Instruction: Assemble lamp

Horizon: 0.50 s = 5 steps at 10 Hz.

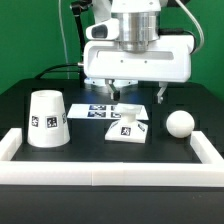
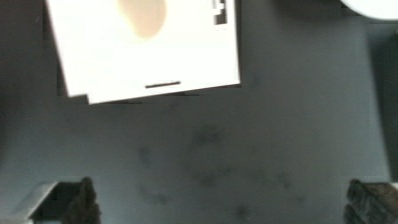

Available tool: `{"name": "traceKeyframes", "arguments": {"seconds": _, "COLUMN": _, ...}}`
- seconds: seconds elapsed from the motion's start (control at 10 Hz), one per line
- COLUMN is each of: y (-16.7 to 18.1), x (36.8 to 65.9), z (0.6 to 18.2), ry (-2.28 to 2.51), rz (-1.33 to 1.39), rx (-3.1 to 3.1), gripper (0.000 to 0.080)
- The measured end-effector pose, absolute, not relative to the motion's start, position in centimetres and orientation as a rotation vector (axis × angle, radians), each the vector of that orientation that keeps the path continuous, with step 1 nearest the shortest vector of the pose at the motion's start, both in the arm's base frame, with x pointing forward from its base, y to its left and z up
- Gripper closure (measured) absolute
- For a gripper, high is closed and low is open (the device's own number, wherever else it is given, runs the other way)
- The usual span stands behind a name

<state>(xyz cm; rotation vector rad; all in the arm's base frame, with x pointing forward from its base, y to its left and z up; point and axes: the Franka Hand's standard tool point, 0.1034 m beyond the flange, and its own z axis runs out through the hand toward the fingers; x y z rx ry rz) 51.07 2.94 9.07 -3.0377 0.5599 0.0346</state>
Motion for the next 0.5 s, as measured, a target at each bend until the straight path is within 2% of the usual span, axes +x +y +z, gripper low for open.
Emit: {"name": "traceKeyframes", "arguments": {"seconds": 0.5, "y": 1.2, "x": 48.2, "z": 7.8, "ry": 0.288, "rz": -0.051, "rx": -3.076, "gripper": 0.0100}}
